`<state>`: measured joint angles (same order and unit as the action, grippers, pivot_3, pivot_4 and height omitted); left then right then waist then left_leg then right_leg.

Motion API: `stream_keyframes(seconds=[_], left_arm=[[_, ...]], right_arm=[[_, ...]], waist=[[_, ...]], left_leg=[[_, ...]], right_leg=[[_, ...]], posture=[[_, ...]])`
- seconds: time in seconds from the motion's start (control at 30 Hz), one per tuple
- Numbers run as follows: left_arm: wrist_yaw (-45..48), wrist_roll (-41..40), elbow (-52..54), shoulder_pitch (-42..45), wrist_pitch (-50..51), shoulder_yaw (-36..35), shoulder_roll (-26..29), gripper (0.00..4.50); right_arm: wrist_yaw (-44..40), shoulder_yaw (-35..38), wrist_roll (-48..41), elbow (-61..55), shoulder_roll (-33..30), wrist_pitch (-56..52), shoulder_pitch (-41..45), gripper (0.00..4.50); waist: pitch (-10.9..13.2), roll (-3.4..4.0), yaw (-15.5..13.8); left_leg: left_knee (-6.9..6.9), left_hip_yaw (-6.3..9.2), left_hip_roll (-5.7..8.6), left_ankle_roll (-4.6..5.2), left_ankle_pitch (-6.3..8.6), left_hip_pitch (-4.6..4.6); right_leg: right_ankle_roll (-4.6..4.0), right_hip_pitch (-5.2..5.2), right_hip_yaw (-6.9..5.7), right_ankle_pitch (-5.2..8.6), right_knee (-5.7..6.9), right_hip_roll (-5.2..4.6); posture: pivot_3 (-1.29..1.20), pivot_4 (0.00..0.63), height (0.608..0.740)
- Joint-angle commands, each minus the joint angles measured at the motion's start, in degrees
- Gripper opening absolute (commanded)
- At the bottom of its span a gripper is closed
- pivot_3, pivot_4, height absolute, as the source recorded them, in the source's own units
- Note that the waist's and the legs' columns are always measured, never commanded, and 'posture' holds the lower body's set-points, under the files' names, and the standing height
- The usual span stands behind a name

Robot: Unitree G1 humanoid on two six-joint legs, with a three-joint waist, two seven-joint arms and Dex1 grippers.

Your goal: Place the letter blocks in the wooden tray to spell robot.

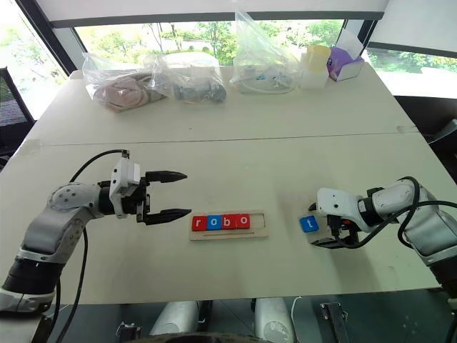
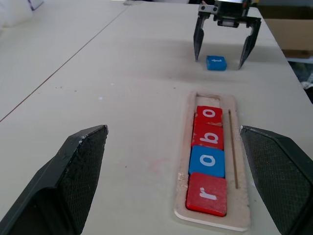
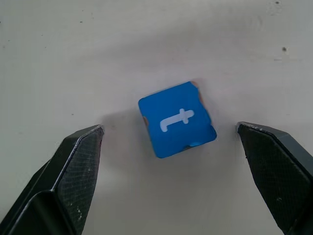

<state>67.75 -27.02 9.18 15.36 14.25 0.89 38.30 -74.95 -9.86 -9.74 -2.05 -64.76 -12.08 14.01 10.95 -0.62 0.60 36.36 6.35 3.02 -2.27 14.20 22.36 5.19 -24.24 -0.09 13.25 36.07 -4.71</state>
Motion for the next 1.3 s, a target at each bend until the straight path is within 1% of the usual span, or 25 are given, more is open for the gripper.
stream_keyframes(seconds=[0.03, 0.13, 0.2, 0.27, 0.3, 0.37, 0.4, 0.5, 0.57, 0.67, 0.77, 0.97, 1.3], left_arm=[[0.7, -1.5, 2.1, -0.1, 0.0, -1.6, 1.0, 4.50], [0.7, -1.8, 2.4, 0.0, 0.2, -1.8, 1.2, 4.50], [0.7, -1.9, 2.5, 0.1, 0.3, -1.9, 1.4, 4.50], [0.6, -1.9, 2.6, 0.2, 0.4, -1.9, 1.6, 4.50], [0.5, -2.0, 2.7, 0.1, 0.5, -1.9, 1.7, 4.50], [0.4, -2.0, 2.8, 0.1, 0.5, -2.0, 1.8, 4.50], [0.3, -2.0, 2.8, 0.0, 0.5, -2.0, 1.9, 4.50], [0.0, -2.0, 3.0, 0.1, 0.7, -1.9, 1.9, 4.50], [-0.2, -1.9, 3.0, 0.1, 0.7, -1.7, 1.8, 4.50], [-0.5, -2.0, 3.1, 0.2, 0.8, -1.7, 1.7, 4.50], [-0.9, -1.9, 3.2, 0.3, 1.0, -1.5, 1.5, 4.50], [-1.4, -2.1, 4.2, -0.7, 1.3, -2.2, 1.8, 4.50], [-3.3, -2.7, 5.9, -2.1, 2.5, -3.4, 1.7, 4.50]], right_arm=[[-0.1, 0.5, 0.3, -0.1, 1.5, -0.5, 0.4, 4.46], [0.6, 0.1, 1.2, 0.2, 2.4, 0.0, -0.2, 4.46], [0.7, 0.0, 1.6, 0.5, 2.9, 0.3, -0.2, 3.92], [0.7, 0.2, 2.0, 0.6, 3.3, 0.3, -0.1, 3.21], [0.7, 0.5, 2.0, 0.5, 3.4, 0.2, -0.1, 2.60], [1.0, 1.0, 2.0, 0.2, 3.5, -0.1, 0.3, 1.56], [1.1, 1.2, 2.0, -0.2, 3.6, -0.5, 0.7, 1.12], [1.8, 1.6, 1.1, -3.1, 4.6, -3.3, 2.8, 1.13], [2.4, 1.6, -0.6, -6.6, 6.2, -7.9, 5.1, 1.13], [2.0, 0.1, -2.7, -13.0, 8.1, -14.2, 7.4, 1.13], [2.4, -2.1, -2.4, -16.4, 9.3, -16.7, 8.5, 1.13], [4.1, -6.2, 0.1, -17.1, 11.8, -17.1, 9.7, 1.13], [5.1, -9.2, 2.3, -16.7, 14.0, -16.2, 10.6, 1.13]], waist=[[0.0, 0.00, 0.0], [0.0, -0.02, 0.2], [0.0, -0.03, 0.2], [0.0, -0.03, 0.1], [0.0, -0.03, 0.1], [0.0, -0.03, 0.0], [0.0, -0.03, 0.0], [0.0, -0.03, 0.1], [0.0, 0.00, 0.4], [0.0, 0.02, 0.1], [0.0, 0.01, -0.2], [0.0, 0.00, -0.1], [0.0, 0.00, 0.0]], left_leg=[[0.01, 0.00, 0.00, 0.00, 0.00, 0.00], [0.00, 0.00, -0.01, 0.00, 0.00, -0.02], [-0.01, -0.01, -0.02, 0.00, 0.00, -0.04], [0.00, 0.00, -0.02, 0.00, 0.00, -0.05], [0.00, 0.00, -0.02, 0.00, 0.00, -0.05], [0.01, 0.00, -0.02, 0.00, 0.00, -0.05], [0.02, 0.00, -0.01, 0.00, 0.00, -0.05], [0.04, -0.01, -0.01, 0.00, 0.00, -0.04], [0.04, -0.01, -0.03, 0.00, 0.00, -0.05], [0.01, 0.03, -0.05, 0.00, 0.00, -0.05], [-0.01, 0.08, -0.05, -0.01, 0.00, 0.00], [0.05, 0.06, 0.05, 0.00, 0.00, 0.05], [0.03, 0.06, 0.02, 0.00, 0.00, 0.04]], right_leg=[[-0.01, 0.01, 0.00, 0.01, 0.01, 0.00], [0.00, 0.01, 0.00, 0.00, 0.02, 0.02], [0.02, 0.01, 0.00, -0.01, 0.02, 0.03], [0.01, 0.01, 0.00, -0.02, 0.04, 0.04], [0.01, 0.01, 0.00, -0.02, 0.05, 0.05], [0.00, 0.03, 0.00, -0.01, 0.05, 0.04], [0.00, 0.03, 0.00, -0.01, 0.05, 0.04], [0.00, 0.04, 0.00, -0.01, 0.04, 0.02], [-0.03, 0.02, 0.01, -0.03, 0.05, 0.04], [0.03, -0.02, 0.03, -0.07, 0.11, 0.08], [0.07, -0.04, -0.01, -0.08, 0.06, 0.08], [0.09, -0.03, 0.01, -0.07, 0.00, -0.06], [0.08, -0.06, 0.00, -0.07, 0.05, 0.00]], posture=[[0.00, 0.150, 0.740], [0.00, 0.150, 0.740], [0.00, 0.150, 0.740], [0.00, 0.150, 0.740], [0.00, 0.150, 0.740], [0.00, 0.150, 0.740], [0.00, 0.150, 0.740], [0.00, 0.150, 0.740], [0.00, 0.150, 0.740], [0.00, 0.150, 0.740], [0.00, 0.150, 0.740], [0.00, 0.150, 0.740], [0.00, 0.150, 0.740]])
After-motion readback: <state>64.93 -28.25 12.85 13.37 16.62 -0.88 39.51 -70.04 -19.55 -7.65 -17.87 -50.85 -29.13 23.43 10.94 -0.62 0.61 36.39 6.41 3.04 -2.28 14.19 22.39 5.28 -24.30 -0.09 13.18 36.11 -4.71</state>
